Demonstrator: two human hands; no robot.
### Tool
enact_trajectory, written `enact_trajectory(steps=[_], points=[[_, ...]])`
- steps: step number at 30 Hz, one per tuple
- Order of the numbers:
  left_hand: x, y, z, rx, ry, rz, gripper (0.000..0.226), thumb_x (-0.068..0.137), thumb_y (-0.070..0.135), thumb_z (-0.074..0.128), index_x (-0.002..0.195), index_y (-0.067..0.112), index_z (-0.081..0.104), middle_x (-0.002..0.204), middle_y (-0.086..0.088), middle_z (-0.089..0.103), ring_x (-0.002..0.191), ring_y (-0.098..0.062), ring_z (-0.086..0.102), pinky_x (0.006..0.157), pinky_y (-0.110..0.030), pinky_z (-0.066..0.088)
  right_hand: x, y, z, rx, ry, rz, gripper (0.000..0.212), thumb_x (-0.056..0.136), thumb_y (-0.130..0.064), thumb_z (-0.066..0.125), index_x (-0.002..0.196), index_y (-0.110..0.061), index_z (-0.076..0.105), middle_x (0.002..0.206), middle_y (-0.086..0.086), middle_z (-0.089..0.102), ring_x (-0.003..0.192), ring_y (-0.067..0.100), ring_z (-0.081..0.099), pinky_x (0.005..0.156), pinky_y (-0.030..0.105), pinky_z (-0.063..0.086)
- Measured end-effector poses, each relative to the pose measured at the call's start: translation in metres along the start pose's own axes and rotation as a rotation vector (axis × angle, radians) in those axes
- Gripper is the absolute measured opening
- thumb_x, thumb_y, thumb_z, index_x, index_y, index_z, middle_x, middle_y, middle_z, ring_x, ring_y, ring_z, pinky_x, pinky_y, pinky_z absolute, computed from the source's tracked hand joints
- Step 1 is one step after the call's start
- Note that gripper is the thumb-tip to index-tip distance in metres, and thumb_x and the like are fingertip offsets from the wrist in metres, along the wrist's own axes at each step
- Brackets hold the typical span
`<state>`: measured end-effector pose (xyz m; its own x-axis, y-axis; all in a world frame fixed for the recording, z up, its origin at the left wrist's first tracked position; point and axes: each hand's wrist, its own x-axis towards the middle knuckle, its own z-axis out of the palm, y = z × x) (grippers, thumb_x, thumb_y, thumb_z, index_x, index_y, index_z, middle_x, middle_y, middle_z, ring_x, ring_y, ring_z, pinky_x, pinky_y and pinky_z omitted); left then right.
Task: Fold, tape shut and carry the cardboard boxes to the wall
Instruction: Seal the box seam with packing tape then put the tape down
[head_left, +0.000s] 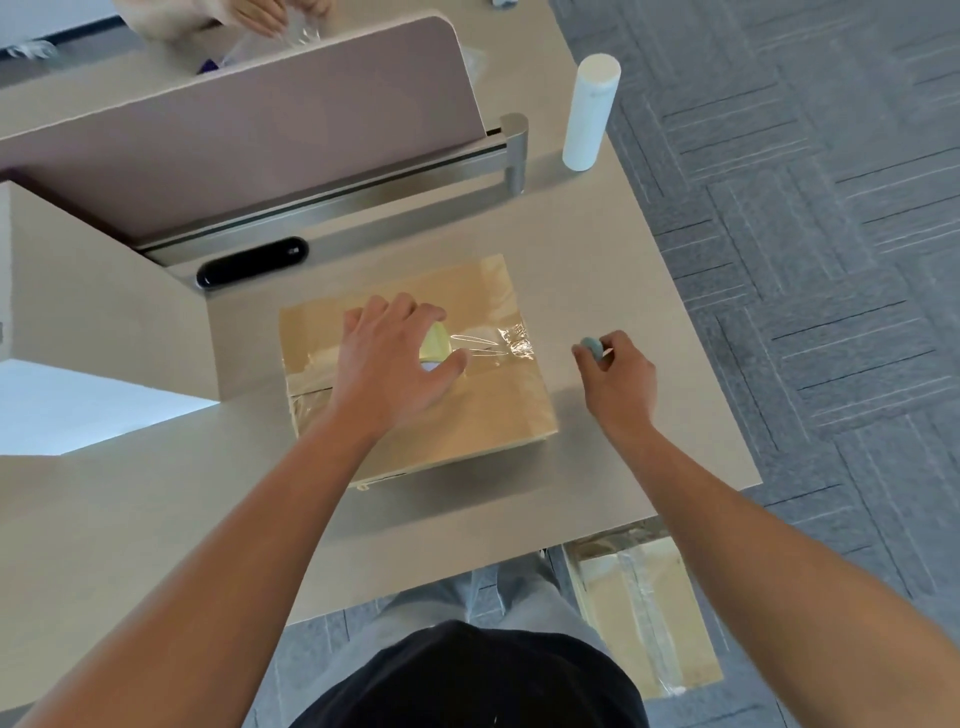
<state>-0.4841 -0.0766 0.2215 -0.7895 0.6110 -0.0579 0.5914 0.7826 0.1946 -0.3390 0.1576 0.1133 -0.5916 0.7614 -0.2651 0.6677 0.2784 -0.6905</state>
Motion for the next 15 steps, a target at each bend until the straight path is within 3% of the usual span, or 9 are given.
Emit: enact_trajectory(steps=[5, 9, 12, 15], points=[[-0.001, 0.000, 0.000, -0.022, -0.006, -0.003, 0.059, 0.084, 0.071, 0.046, 0.123, 0.032, 0.066, 0.109, 0.009, 0.060, 0.108, -0.023, 0.053, 0.101, -0.042, 0.034, -0.003, -0.056, -0.024, 0.233, 0.026, -0.087, 0.020, 0.095, -0.034, 0.067, 0.096, -0.019, 0.053, 0.069, -0.002, 0.068, 0.058, 0.018, 0.068, 0.060, 0.046, 0.059], [-0.003, -0.001, -0.002, -0.040, -0.015, 0.001, 0.062, 0.083, 0.072, 0.044, 0.124, 0.031, 0.066, 0.111, 0.010, 0.061, 0.107, -0.023, 0.053, 0.102, -0.042, 0.034, -0.004, -0.071, -0.025, 0.171, -0.041, -0.243, 0.003, 0.105, -0.023, 0.052, 0.106, -0.022, 0.050, 0.080, -0.004, 0.074, 0.056, 0.013, 0.071, 0.067, 0.039, 0.058], [-0.003, 0.000, -0.005, -0.048, -0.034, 0.009, 0.062, 0.084, 0.072, 0.043, 0.124, 0.030, 0.067, 0.111, 0.009, 0.062, 0.107, -0.023, 0.053, 0.101, -0.041, 0.033, -0.007, -0.079, -0.020, 0.088, -0.081, -0.336, 0.024, 0.105, -0.012, 0.041, 0.096, -0.028, 0.057, 0.093, -0.007, 0.070, 0.061, 0.012, 0.071, 0.072, 0.041, 0.058], [-0.004, 0.000, -0.008, -0.068, -0.038, 0.021, 0.063, 0.084, 0.071, 0.043, 0.125, 0.030, 0.066, 0.113, 0.009, 0.062, 0.108, -0.022, 0.052, 0.102, -0.040, 0.032, -0.012, -0.088, -0.017, -0.016, -0.104, -0.337, 0.031, 0.097, -0.017, 0.037, 0.093, -0.033, 0.063, 0.101, -0.003, 0.068, 0.073, 0.012, 0.071, 0.085, 0.042, 0.056]])
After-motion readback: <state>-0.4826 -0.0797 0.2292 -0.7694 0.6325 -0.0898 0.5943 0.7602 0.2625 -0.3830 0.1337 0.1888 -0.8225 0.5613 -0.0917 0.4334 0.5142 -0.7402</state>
